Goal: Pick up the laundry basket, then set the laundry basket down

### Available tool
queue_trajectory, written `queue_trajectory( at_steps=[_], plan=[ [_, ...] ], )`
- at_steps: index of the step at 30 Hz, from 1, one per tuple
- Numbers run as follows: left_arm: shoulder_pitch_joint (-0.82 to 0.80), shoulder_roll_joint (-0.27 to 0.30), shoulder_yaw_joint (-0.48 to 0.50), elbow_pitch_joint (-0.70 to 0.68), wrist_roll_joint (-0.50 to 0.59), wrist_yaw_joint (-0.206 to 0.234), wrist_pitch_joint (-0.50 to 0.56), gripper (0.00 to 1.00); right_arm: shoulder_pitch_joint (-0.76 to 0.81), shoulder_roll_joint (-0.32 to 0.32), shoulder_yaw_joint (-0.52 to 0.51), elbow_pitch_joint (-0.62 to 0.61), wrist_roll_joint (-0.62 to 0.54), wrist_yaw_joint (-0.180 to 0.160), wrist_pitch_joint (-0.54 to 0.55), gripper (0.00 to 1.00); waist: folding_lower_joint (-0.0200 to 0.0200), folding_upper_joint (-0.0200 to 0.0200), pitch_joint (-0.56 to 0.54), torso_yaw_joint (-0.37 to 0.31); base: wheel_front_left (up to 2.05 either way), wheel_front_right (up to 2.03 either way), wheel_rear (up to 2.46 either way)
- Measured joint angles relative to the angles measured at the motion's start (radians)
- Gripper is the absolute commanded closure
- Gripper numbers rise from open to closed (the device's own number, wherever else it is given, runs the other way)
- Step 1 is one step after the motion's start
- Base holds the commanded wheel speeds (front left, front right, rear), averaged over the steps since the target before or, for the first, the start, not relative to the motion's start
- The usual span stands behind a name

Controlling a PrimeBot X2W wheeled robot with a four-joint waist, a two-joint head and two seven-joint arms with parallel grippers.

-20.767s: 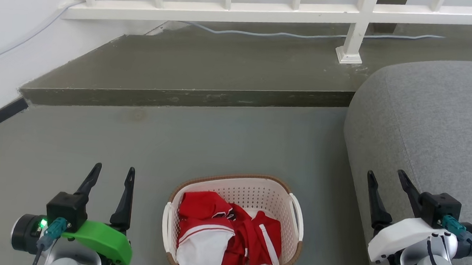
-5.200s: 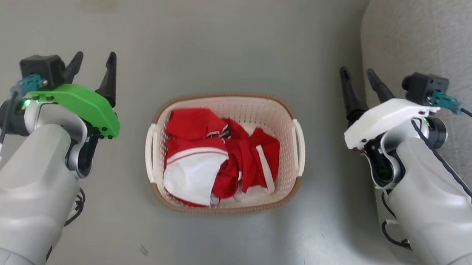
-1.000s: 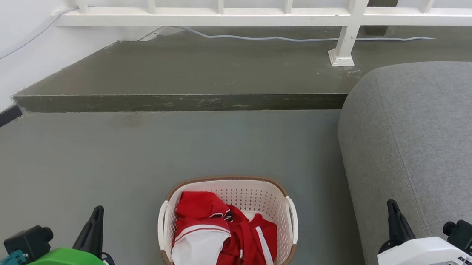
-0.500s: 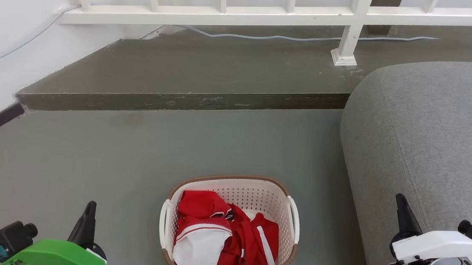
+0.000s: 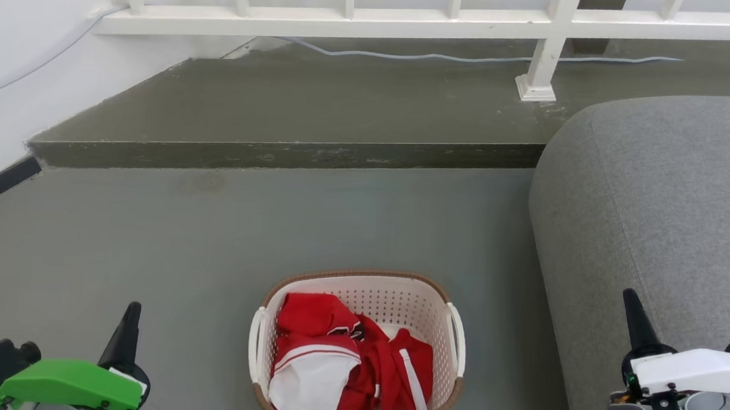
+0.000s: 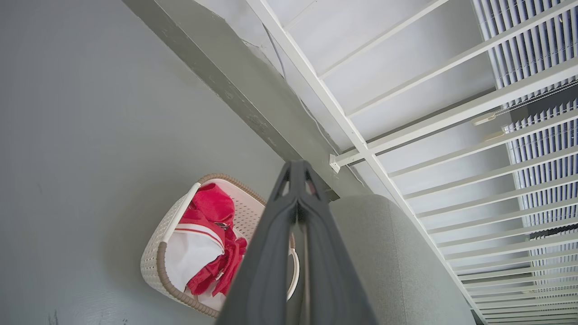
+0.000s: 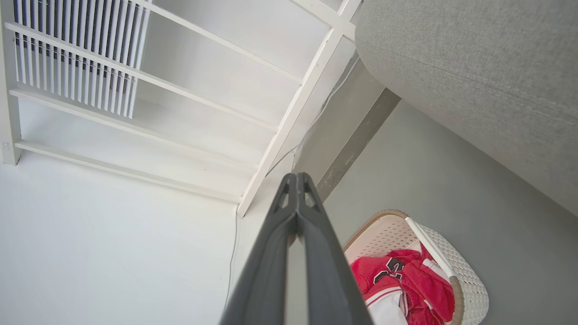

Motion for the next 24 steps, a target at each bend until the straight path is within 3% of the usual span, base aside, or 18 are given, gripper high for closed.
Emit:
queue_trajectory(
  at_steps=[24],
  plan=[
    [-0.047, -0.015, 0.078, 0.042, -0.293, -0.063, 0.065, 1.0, -0.034, 0.023, -0.096, 0.007, 0.288, 0.056, 0.074, 1.0, 0.0, 0.0, 0.005, 0.011, 0.0, 0.0, 0.0]
  ],
)
